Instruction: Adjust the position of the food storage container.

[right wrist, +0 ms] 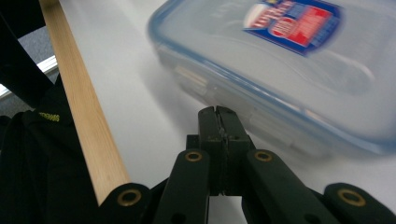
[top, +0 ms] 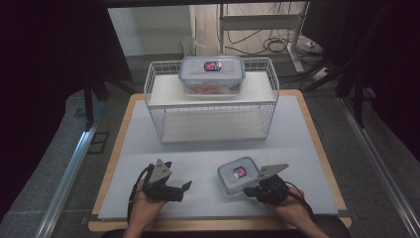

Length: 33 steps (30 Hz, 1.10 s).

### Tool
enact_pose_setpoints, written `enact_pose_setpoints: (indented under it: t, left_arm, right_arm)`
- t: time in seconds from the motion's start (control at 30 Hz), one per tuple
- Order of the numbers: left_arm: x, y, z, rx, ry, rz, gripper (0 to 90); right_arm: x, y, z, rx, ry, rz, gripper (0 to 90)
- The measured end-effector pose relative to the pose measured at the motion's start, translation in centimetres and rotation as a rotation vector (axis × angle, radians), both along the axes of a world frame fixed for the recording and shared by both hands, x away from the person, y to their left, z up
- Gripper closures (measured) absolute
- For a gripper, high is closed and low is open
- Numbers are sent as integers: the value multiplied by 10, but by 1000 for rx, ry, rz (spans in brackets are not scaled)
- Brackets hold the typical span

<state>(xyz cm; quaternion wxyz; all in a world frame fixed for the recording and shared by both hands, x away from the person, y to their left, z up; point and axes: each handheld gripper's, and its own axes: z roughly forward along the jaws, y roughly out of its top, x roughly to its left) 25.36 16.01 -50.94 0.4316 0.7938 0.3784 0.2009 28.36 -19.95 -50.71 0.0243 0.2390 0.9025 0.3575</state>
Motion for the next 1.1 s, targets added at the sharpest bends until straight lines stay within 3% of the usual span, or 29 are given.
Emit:
enact_pose_setpoints:
  t: [0.27, 0.37, 0.53, 0.7, 0.8, 0.9, 1.1]
  left_arm:
    - [1, 8, -1, -18, 9, 21, 49]
    - [1, 10, -1, -14, 11, 20, 49]
    - [1, 11, -2, -9, 18, 25, 51]
    - [4, 10, -3, -5, 33, 27, 55]
    - [10, 6, -4, -8, 77, 34, 74]
    - [15, 2, -4, -17, 108, 48, 66]
    - [15, 2, -5, -20, 126, 57, 77]
  right_arm:
    - [20, 42, -4, -18, -35, 34, 897]
    - [24, 47, -4, -29, -47, 34, 897]
    - [13, 24, 6, -20, -63, 4, 896]
    - [11, -15, 18, 23, -70, -103, 896]
    - [21, -32, 20, 23, -80, -176, 895]
    - [39, -37, 16, 16, -81, -232, 888]
    - [70, -28, 2, 10, -14, -258, 887]
